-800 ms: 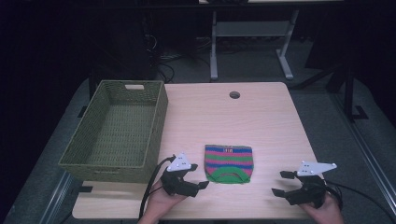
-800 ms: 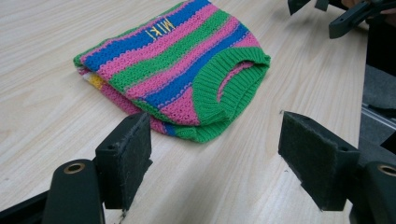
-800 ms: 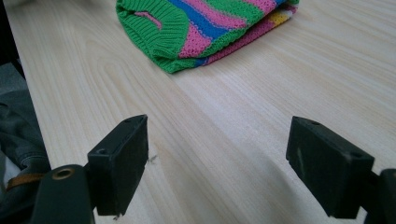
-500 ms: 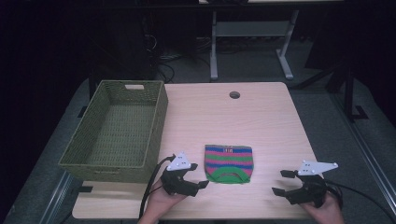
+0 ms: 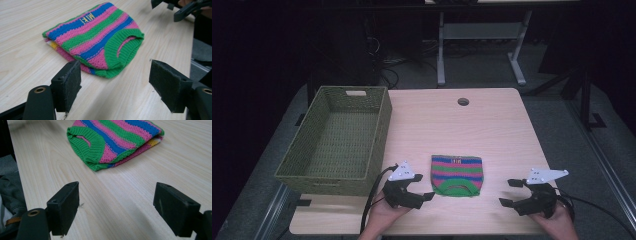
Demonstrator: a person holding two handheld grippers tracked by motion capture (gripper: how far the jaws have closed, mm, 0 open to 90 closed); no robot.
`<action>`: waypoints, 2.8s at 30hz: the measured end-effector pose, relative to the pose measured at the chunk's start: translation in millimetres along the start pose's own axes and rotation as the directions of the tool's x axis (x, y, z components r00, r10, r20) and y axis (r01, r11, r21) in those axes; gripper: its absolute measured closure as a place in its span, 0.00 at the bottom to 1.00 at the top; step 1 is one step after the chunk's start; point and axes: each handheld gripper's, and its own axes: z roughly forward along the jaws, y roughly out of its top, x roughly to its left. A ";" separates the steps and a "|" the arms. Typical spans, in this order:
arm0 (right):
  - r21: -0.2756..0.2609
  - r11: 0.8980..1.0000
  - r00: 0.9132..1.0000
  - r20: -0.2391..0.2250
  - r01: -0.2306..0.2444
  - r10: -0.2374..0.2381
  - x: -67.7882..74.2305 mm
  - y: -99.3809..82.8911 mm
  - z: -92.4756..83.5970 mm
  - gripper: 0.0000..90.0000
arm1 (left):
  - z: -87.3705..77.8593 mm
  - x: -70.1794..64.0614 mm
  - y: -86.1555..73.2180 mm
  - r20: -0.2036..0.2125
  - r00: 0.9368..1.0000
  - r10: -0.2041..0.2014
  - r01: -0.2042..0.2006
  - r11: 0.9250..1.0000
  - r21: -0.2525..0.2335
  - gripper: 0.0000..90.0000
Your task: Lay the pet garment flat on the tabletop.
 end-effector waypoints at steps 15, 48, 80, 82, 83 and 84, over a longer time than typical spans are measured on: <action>0.013 1.000 0.999 -0.047 0.019 -0.018 -0.6 16.2 3.4 0.23 | 2.9 1.6 6.4 -0.009 1.000 0.021 -0.021 1.000 0.017 0.28; 0.090 0.986 0.982 -0.145 0.139 -0.125 1.8 76.3 40.0 0.33 | 29.1 10.8 43.6 0.049 0.993 0.107 -0.110 0.991 0.071 0.37; 0.214 0.952 0.968 -0.168 0.219 -0.185 0.3 73.5 82.4 0.62 | 64.8 10.8 31.0 0.084 0.979 0.188 -0.203 0.947 0.249 0.58; 0.225 0.946 0.968 -0.154 0.231 -0.199 3.8 72.6 84.5 0.64 | 66.5 10.0 30.7 0.084 0.977 0.194 -0.209 0.944 0.256 0.60; 0.225 0.946 0.968 -0.154 0.231 -0.199 3.8 72.6 84.5 0.64 | 67.1 9.7 30.7 0.081 0.977 0.198 -0.212 0.943 0.257 0.60; 0.225 0.943 0.965 -0.147 0.245 -0.216 4.0 72.4 85.0 0.64 | 67.3 9.8 30.8 0.078 0.977 0.196 -0.210 0.943 0.257 0.61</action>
